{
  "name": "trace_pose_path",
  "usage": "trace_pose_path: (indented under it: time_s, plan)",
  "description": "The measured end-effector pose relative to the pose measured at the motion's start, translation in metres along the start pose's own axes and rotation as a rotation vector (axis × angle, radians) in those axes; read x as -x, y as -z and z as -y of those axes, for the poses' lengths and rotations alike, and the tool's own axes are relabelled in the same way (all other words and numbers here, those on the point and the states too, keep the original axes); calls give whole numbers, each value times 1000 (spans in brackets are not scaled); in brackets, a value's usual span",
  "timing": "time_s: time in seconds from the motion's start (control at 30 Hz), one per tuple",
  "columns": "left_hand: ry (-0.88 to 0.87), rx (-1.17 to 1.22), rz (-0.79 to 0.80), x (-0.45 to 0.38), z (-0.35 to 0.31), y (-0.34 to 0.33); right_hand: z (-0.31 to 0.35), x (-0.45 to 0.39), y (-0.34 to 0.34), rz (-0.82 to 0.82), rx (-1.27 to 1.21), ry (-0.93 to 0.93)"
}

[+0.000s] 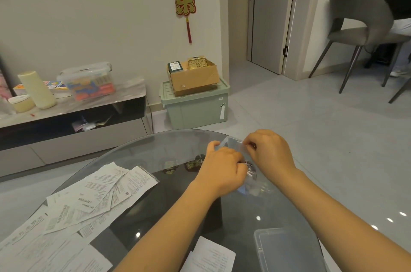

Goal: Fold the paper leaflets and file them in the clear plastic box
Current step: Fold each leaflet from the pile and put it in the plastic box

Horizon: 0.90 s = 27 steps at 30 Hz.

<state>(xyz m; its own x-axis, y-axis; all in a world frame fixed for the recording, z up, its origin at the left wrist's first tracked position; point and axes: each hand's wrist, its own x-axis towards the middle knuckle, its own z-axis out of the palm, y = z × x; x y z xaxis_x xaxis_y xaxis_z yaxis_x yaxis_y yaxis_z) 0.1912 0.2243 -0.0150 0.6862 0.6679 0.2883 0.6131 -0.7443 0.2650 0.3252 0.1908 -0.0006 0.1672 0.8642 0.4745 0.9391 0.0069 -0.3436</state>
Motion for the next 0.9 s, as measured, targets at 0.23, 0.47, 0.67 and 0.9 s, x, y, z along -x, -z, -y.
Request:
trace_pose_path:
  time_s: [0.23, 0.47, 0.67, 0.9]
  plan:
    - [49, 14, -36, 1, -2, -2, 7, -4, -1, 232, 219, -15]
    - [35, -103, 26, -1, -4, -2, -2, -3, 1, 199, 64, -56]
    - [115, -179, 247, -10, -9, 4, -10, 6, 17, 55, -3, -80]
    - [161, -48, 43, 13, -19, 24, -10, 30, 43, 65, -121, -62]
